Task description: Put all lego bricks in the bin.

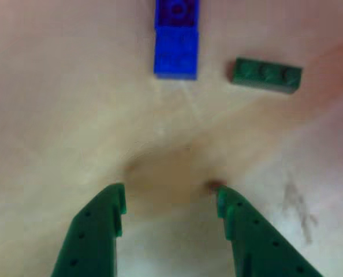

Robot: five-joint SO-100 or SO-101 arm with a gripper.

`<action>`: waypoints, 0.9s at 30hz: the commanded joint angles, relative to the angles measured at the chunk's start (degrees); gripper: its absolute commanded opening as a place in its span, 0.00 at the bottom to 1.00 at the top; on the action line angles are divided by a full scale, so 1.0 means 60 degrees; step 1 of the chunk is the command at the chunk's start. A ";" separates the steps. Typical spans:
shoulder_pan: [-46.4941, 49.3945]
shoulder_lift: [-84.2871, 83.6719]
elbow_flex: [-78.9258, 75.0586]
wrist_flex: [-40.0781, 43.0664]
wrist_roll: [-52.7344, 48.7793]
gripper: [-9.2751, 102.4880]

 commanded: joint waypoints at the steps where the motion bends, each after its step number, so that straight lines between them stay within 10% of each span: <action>1: 0.0396 -0.1377 -0.1157 -0.1729 -0.0483 0.24; 18: -0.0249 -0.1846 -0.2021 -0.0718 0.0264 0.08; 27: -0.7573 0.4849 -0.5479 1.0547 0.6841 0.08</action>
